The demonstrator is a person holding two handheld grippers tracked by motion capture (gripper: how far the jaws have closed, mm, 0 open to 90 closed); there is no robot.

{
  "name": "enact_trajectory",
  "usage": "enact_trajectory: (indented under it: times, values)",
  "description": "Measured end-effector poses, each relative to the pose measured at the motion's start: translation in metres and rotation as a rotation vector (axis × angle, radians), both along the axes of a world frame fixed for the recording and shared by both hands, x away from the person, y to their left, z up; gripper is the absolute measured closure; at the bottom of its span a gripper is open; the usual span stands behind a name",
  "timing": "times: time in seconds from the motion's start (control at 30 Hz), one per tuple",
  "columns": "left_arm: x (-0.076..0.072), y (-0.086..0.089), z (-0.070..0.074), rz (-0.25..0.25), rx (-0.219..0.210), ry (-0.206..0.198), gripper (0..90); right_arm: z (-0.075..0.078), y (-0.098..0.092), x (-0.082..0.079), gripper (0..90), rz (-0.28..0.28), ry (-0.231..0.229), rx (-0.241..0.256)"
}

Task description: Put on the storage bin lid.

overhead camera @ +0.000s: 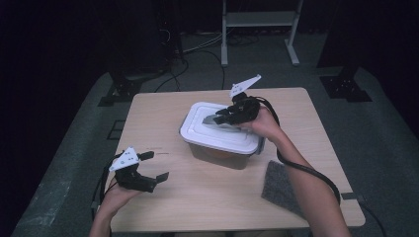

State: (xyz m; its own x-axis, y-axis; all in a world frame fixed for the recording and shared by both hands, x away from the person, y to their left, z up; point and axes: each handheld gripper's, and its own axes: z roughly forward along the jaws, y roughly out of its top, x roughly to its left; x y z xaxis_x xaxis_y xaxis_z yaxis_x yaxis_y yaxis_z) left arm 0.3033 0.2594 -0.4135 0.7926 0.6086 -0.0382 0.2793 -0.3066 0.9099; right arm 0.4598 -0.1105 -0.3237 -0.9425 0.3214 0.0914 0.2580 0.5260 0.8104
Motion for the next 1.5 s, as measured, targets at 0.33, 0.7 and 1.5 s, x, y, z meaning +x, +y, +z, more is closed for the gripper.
enact_trajectory:
  times: [0.33, 0.7, 1.5]
  values:
    - [0.001, 0.0, -0.001, -0.001, -0.001, 0.003, 2.4, -0.006, 0.0, 0.001, 65.8, -0.006, 0.004, -0.007]
    - [0.001, -0.001, -0.001, -0.003, -0.003, 0.007, 2.4, -0.009, -0.001, 0.0, 65.4, -0.007, 0.003, 0.007]
    - [0.001, -0.002, 0.0, -0.008, -0.008, 0.003, 2.4, -0.006, -0.017, -0.009, 48.7, 0.0, 0.022, 0.049]
